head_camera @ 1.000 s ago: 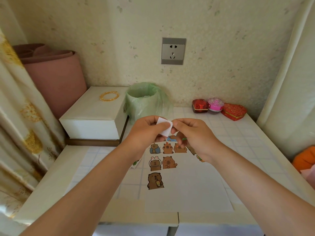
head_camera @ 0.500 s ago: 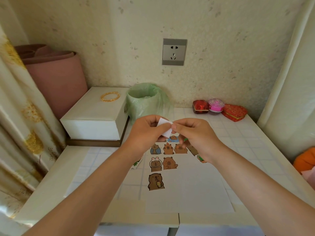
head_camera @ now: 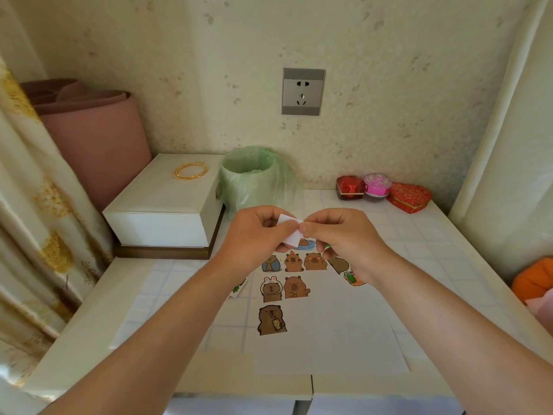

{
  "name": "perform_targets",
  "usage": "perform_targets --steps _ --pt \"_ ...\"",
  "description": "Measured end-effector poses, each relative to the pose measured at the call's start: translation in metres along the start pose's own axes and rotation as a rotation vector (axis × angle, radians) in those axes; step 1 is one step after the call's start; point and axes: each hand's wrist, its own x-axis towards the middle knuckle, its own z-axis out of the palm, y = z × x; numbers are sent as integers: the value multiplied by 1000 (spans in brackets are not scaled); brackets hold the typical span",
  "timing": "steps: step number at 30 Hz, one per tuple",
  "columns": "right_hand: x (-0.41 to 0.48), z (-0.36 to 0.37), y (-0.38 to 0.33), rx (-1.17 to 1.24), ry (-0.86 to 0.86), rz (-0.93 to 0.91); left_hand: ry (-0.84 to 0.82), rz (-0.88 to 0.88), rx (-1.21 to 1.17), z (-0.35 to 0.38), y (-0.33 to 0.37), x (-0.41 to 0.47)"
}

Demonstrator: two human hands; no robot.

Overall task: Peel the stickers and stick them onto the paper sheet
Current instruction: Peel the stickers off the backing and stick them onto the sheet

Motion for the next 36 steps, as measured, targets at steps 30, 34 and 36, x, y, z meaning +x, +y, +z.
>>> perform_targets --steps 30,34,36 --pt "-10 8 -7 -250 22 -148 18 28 51 0 3 -1" --pt "-10 9 -7 -249 27 -152 13 23 29 0 2 -1" --pt "-10 9 -7 -219 26 -141 16 4 -5 1 1 -1"
